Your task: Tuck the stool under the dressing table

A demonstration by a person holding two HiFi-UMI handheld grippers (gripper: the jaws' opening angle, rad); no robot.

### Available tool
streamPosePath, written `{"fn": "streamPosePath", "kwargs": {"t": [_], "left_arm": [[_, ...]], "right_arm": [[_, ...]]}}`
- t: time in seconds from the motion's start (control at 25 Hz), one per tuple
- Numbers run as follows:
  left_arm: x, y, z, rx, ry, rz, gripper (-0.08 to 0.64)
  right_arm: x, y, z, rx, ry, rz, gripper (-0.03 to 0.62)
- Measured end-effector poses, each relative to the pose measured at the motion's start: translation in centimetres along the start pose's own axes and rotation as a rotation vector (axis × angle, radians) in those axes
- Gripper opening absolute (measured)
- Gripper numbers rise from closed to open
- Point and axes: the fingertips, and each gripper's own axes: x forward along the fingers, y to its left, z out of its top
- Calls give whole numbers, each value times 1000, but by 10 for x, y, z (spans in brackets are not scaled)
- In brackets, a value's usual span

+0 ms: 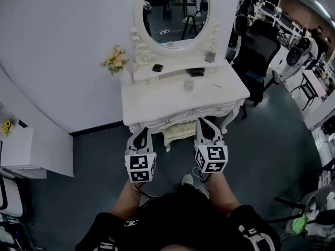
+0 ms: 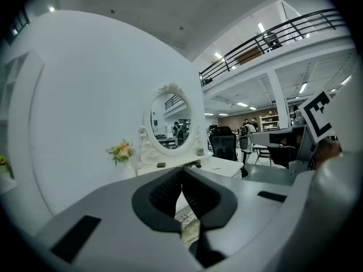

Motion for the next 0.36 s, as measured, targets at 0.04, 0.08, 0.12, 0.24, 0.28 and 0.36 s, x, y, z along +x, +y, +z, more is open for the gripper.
{"fn": "streamPosePath", "kwargs": {"t": [0.04,0.08,0.12,0.24,0.28,0.36], "left_arm": [[0,2,-4,-8,8,1,20],[0,4,-7,-17,15,0,20],[-1,6,-10,-24,20,-2,20],[-1,9,-11,-41,20,-11,20],[0,10,-11,-43,17,-12,20],[0,13,-10,-46,13,-15,20]], "right_arm": [[0,3,-2,-5,2,2,14],[-1,6,-4,-13,4,3,14],[-2,8,-5,-26,3,4,14],[-6,17,-2,-63,-6,9,15],[-6,19,-2,-69,-10,11,14],[-6,24,-2,-77,-14,16,14]]}}
